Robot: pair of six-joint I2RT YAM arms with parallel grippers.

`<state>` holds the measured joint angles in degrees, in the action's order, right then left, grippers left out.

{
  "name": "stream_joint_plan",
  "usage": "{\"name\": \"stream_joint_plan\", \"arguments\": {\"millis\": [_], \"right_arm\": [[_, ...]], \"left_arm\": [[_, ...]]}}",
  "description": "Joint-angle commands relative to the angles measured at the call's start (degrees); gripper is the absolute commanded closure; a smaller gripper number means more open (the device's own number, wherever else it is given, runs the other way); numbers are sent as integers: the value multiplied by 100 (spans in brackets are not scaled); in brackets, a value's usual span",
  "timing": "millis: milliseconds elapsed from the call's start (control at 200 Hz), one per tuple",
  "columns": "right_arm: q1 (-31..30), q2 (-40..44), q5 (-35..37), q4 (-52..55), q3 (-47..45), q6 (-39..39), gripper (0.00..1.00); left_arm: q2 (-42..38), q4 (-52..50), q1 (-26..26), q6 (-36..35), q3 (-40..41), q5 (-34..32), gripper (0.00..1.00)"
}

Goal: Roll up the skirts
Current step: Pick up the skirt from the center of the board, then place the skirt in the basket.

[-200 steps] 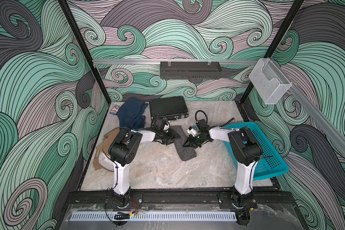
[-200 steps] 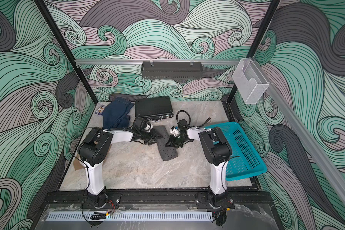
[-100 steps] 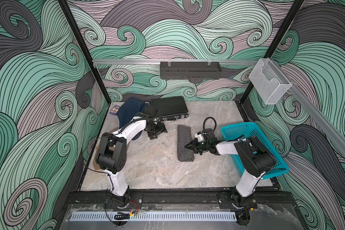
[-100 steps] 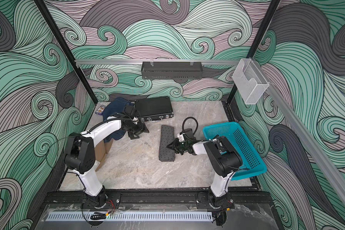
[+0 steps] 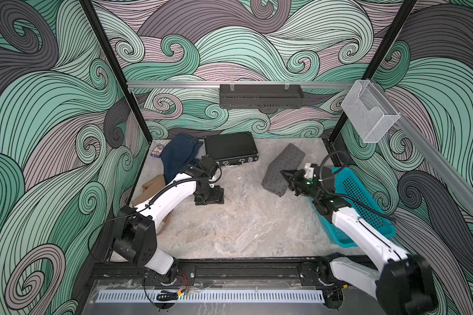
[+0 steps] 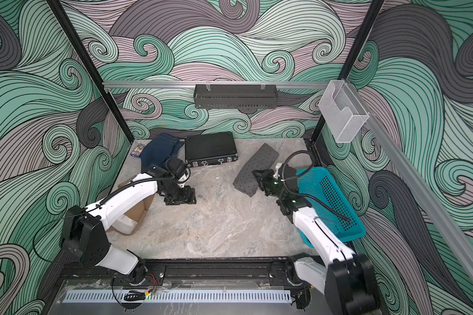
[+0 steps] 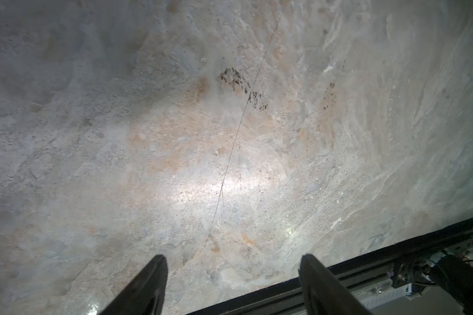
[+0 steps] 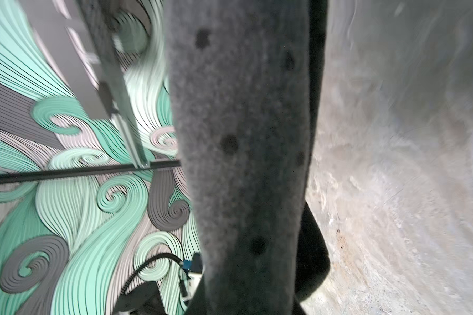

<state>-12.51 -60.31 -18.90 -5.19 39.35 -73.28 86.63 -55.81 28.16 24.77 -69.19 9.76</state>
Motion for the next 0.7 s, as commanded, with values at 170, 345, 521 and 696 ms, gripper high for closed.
{"name": "stream_joint_plan", "arguments": {"millis": [170, 345, 521, 696], "right_arm": [[1852, 1825, 822, 3193, 650, 426, 100], [2455, 2353, 818, 4380, 613, 650, 100], [2808, 1944, 624, 4287, 373, 879, 100], [2987, 1200, 645, 3660, 314, 609, 100]], "left_arm": [[-286, -190, 601, -166, -134, -66, 23], [-281, -182, 923, -192, -124, 59, 23], [-225, -193, 1110, -210, -134, 180, 23], [-186, -202, 1197, -215, -137, 217, 23]]}}
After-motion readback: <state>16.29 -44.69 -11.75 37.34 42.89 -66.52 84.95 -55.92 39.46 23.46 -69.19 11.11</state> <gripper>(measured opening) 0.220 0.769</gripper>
